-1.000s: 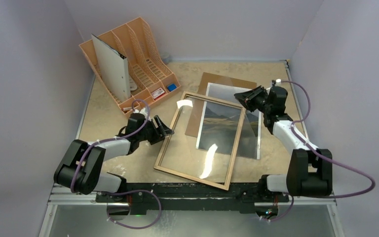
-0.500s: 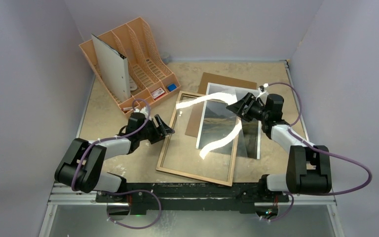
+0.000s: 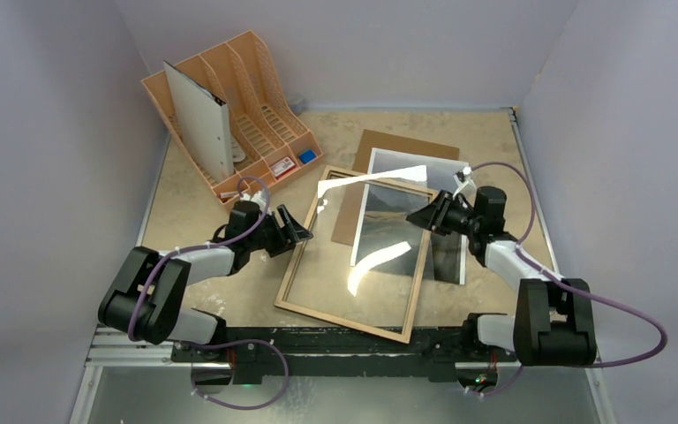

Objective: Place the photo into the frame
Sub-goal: Place the photo frame item in the photo frame.

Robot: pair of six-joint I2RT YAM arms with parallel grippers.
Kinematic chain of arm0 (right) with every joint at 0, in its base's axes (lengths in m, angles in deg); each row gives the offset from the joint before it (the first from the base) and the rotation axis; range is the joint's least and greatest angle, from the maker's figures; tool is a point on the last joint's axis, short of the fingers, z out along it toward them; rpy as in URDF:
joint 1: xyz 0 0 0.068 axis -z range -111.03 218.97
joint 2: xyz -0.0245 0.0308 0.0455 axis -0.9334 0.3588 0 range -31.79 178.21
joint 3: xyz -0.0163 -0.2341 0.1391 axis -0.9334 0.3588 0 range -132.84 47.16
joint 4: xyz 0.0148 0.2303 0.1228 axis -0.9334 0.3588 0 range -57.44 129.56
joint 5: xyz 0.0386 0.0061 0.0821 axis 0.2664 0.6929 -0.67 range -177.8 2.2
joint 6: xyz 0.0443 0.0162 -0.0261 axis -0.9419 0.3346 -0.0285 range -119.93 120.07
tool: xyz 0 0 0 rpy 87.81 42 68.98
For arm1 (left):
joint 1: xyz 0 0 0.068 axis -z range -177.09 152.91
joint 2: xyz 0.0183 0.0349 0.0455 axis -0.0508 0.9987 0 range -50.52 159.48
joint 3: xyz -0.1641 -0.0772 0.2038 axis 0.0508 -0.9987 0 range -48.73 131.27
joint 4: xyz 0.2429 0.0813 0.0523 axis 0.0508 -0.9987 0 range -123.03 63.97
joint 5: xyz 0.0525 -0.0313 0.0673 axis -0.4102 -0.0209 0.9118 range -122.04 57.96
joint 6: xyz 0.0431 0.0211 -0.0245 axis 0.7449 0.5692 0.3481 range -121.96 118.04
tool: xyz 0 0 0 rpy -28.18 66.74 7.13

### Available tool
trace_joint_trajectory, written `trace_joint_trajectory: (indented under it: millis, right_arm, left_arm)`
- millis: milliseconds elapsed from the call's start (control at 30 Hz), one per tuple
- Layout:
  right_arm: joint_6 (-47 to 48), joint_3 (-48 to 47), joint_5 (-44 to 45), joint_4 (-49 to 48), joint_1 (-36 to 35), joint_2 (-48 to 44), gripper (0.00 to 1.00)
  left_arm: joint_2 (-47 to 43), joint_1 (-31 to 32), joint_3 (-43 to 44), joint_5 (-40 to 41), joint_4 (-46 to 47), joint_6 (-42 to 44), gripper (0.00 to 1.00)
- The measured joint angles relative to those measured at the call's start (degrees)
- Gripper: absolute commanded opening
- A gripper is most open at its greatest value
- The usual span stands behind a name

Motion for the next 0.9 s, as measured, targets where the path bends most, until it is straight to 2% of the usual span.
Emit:
trace_joint_trajectory:
  millis: [133, 233, 467, 600, 733, 900]
  right_arm:
    - [-0.11, 1.73, -1.64, -0.92, -0.04, -0.61, 0.1]
    - [-0.66, 2.29, -2.12, -1.18, -0.04, -1.14, 0.0]
    - [-6.23, 1.92, -0.2, -0.61, -0.22, -6.23, 0.0]
    - [-11.04, -1.86, 2.38, 2.82, -0.31, -9.14, 0.0]
    - [-15.28, -8.83, 5.4, 5.68, -0.31, -9.79, 0.0]
    - [-17.46, -15.82, 8.09, 9.03, -0.31, -9.07, 0.0]
  left_arm:
    - [0.07, 0.0, 0.0, -0.07, 0.13, 0.0, 0.68]
    - [0.07, 0.0, 0.0, -0.13, 0.13, 0.0, 0.68]
    - [0.22, 0.0, 0.0, -0.81, -0.2, -0.09, 0.57]
    - [0.42, 0.0, 0.0, -1.42, -0.24, -0.79, 0.52]
    - [0.85, 0.13, 0.17, -1.31, -0.7, -0.83, 0.51]
    - [2.27, 2.16, 5.07, 2.93, -8.0, 3.15, 0.52]
